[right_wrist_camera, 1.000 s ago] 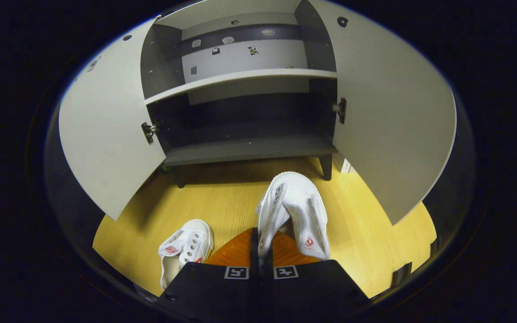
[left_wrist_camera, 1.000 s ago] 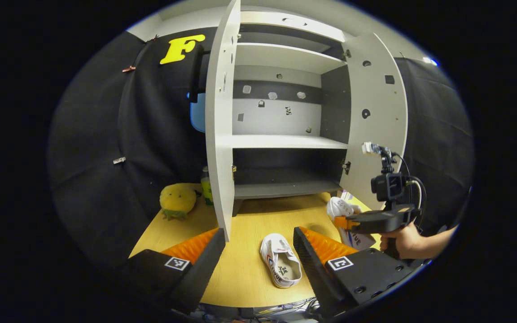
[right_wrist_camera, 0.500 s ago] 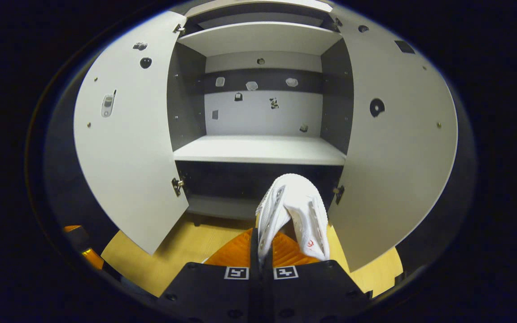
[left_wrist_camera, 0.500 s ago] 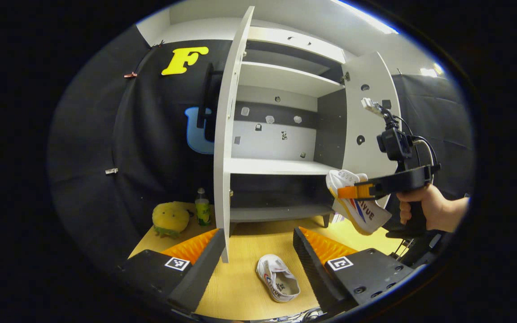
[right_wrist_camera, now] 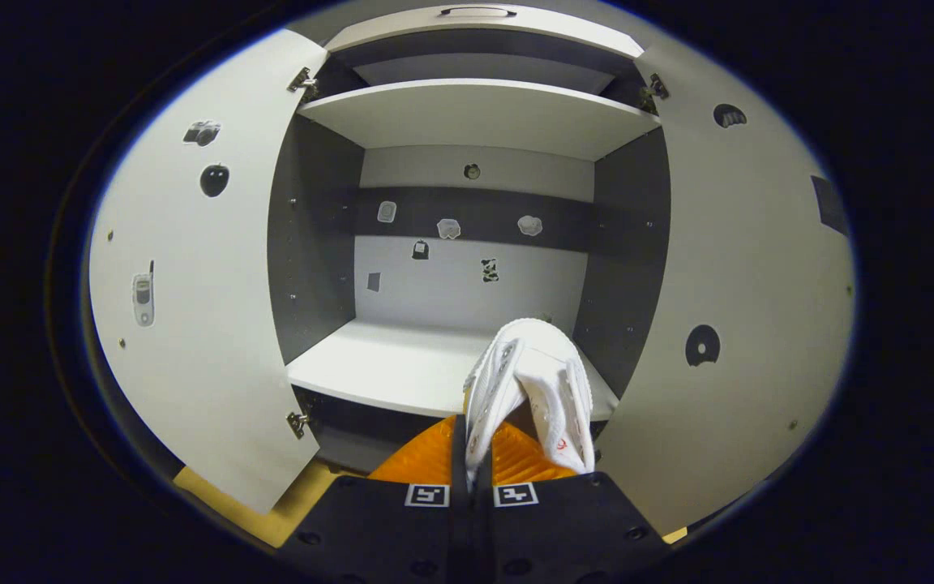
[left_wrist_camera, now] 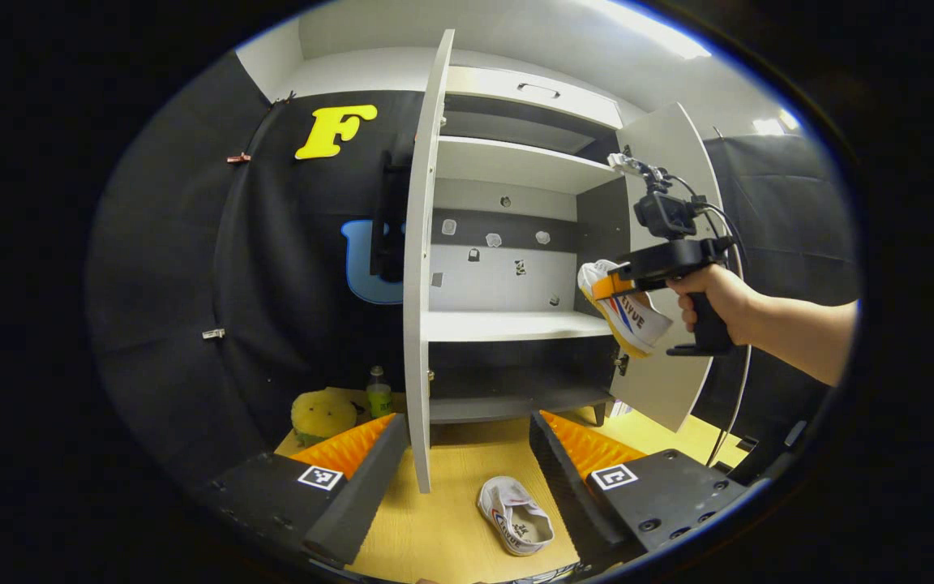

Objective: Grab one shoe with the right hand and put it into the shoe cabinet, grab the other shoe with the left hand and put it into the shoe cabinet; then close the right door with the right hand and the left door with the left hand.

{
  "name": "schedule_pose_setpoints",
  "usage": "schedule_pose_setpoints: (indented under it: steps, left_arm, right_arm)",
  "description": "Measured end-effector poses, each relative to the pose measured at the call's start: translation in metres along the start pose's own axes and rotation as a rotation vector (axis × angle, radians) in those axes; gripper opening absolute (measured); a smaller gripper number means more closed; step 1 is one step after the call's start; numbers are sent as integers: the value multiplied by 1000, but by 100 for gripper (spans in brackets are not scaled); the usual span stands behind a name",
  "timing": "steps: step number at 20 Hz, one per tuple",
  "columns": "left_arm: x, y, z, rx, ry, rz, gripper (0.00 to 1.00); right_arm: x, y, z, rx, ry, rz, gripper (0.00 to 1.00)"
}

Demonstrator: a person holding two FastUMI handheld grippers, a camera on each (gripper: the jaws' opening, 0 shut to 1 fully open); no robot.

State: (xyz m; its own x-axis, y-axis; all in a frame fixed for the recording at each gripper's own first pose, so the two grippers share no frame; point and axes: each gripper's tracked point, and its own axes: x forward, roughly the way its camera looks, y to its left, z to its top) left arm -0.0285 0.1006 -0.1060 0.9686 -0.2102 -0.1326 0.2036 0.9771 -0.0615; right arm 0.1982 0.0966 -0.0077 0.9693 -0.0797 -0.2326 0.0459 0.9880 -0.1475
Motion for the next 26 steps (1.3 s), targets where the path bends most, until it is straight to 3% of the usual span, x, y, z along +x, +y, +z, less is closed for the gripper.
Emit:
schedule_pose_setpoints:
  steps: [5, 11, 18, 23, 26]
  left_arm:
    - [13, -8, 8, -1, -2, 48, 95]
    - [38, -19, 15, 5, 13, 151, 95]
    - [57, -15, 26, 5, 3, 271, 95]
    - [58, -5, 30, -2, -1, 338, 95]
    - [54, -1, 28, -13, 3, 368, 95]
  right_arm:
    - [67, -6, 31, -25, 13, 41, 5]
    - [160, -14, 46, -171, 57, 63, 5]
    - [248, 2, 21, -198, 198, 82, 5]
    - [270, 22, -13, -133, 323, 108, 5]
    - [274, 21, -24, -119, 362, 68, 10]
